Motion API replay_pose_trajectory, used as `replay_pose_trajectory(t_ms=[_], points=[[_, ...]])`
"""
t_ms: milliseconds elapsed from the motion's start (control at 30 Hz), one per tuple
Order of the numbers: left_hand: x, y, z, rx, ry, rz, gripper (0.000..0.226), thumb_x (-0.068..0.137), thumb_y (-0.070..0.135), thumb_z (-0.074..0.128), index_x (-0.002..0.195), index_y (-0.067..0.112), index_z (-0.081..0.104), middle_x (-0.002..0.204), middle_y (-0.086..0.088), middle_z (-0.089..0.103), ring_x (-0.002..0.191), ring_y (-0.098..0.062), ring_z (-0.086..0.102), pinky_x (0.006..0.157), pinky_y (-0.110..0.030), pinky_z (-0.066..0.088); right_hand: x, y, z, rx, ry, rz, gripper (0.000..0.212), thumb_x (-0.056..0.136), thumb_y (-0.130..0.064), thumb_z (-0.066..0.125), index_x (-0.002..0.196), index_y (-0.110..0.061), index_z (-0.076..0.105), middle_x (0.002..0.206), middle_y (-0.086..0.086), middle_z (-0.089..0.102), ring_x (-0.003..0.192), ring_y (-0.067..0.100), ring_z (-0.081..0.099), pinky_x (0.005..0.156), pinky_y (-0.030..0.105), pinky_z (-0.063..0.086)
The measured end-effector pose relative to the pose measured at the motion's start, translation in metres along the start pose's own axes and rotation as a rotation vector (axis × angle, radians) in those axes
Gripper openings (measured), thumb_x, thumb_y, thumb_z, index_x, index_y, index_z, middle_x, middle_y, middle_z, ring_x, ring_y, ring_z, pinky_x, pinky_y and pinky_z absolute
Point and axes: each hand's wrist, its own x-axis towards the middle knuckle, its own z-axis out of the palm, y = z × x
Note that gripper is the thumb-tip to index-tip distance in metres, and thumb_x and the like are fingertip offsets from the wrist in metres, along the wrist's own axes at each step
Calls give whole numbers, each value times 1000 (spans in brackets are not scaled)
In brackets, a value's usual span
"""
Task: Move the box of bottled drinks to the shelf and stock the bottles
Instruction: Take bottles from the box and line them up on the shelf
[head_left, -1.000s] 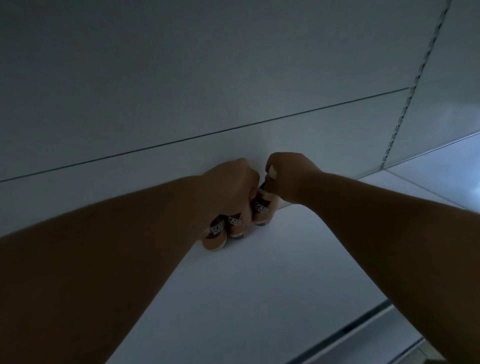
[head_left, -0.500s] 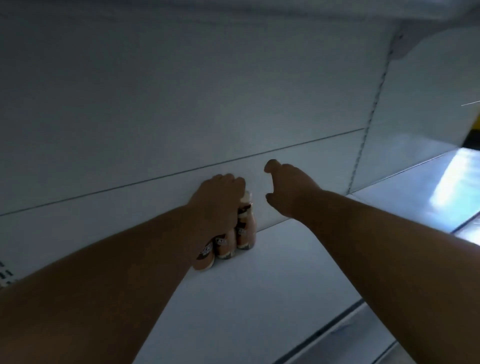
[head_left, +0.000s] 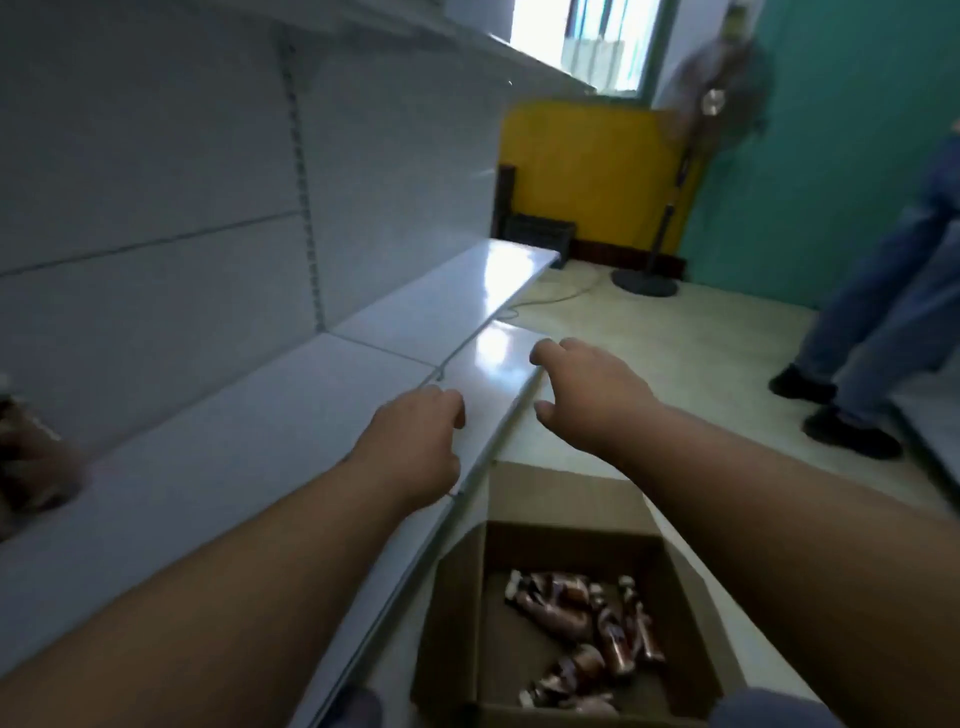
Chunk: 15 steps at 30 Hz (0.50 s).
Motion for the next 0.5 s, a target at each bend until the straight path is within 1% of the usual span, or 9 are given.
replay_pose_trajectory(t_ms=[133, 200, 267, 367, 433, 500], points=[[7, 47, 105, -29, -186, 79, 32, 76, 25, 69, 104, 25, 54, 109, -1, 56, 104, -24, 54, 85, -36, 48, -32, 64, 72, 38, -126, 142, 47, 83, -30, 64, 126, -21, 47, 117, 8, 53, 106, 32, 54, 84, 42, 50], [7, 58, 158, -38, -277, 97, 29, 75, 24, 68, 99, 25, 53, 105, 0, 56, 99, -23, 54, 84, -38, 48, -42, 86, 116, 53, -202, 178, 48, 82, -30, 65, 125, -22, 48, 116, 7, 54, 104, 30, 54, 84, 43, 50], [6, 58, 210, -50, -369, 86, 26, 76, 22, 68, 97, 26, 52, 103, 2, 54, 96, -19, 52, 82, -35, 48, -50, 104, 162, 77, -272, 206, 46, 82, -30, 67, 124, -23, 50, 116, 5, 55, 102, 27, 55, 84, 43, 51], [6, 47, 281, -38, -479, 35, 31, 80, 20, 67, 107, 27, 53, 107, 3, 53, 98, -18, 52, 86, -38, 50, -55, 127, 231, 116, -358, 261, 46, 83, -29, 69, 124, -25, 51, 114, 4, 56, 101, 25, 55, 80, 36, 48], [12, 38, 318, -33, -557, 10, 37, 79, 21, 68, 112, 25, 53, 112, 2, 53, 103, -20, 52, 89, -39, 49, -54, 140, 272, 129, -412, 270, 48, 82, -27, 69, 126, -25, 49, 112, 4, 56, 99, 25, 55, 82, 38, 49], [22, 29, 351, -24, -644, -11, 41, 76, 23, 71, 113, 24, 54, 116, 0, 53, 107, -23, 52, 91, -41, 49, -50, 151, 311, 136, -471, 262, 47, 83, -28, 68, 125, -24, 48, 109, 5, 54, 99, 25, 54, 83, 41, 50]])
